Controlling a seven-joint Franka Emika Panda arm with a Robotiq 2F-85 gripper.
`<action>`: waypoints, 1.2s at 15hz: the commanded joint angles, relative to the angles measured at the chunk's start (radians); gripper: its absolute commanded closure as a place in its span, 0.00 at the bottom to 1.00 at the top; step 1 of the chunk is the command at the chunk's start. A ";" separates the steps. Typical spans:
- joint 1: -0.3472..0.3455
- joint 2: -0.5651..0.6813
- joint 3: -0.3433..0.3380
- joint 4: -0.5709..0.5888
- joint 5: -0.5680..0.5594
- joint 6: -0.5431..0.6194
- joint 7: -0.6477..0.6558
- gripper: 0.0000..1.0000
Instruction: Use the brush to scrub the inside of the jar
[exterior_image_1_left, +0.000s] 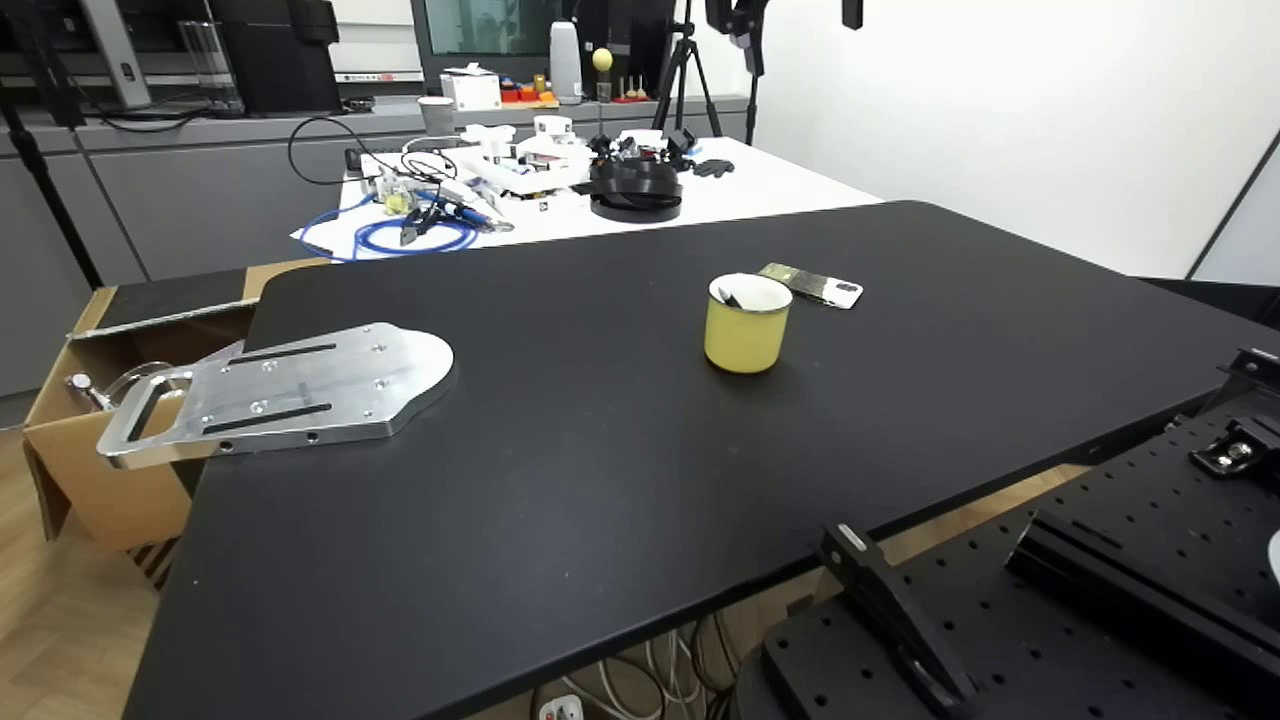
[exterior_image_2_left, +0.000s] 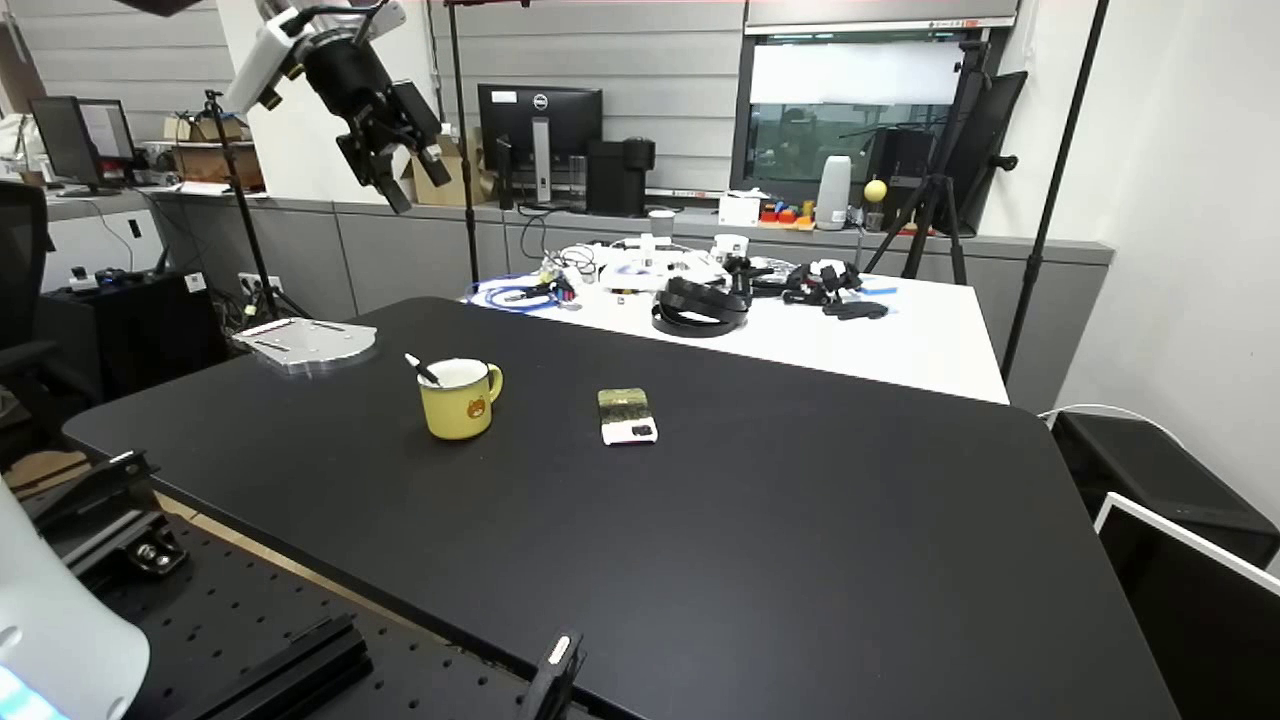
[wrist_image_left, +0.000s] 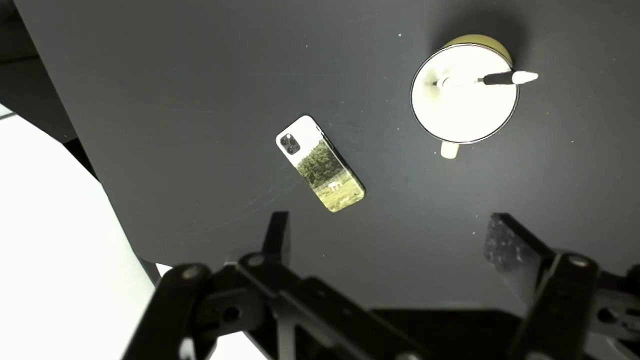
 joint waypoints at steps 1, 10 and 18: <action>0.072 0.087 -0.010 0.077 -0.046 -0.050 0.069 0.00; 0.164 0.154 -0.060 0.089 0.007 0.000 -0.001 0.00; 0.164 0.161 -0.065 0.093 0.008 0.002 -0.010 0.00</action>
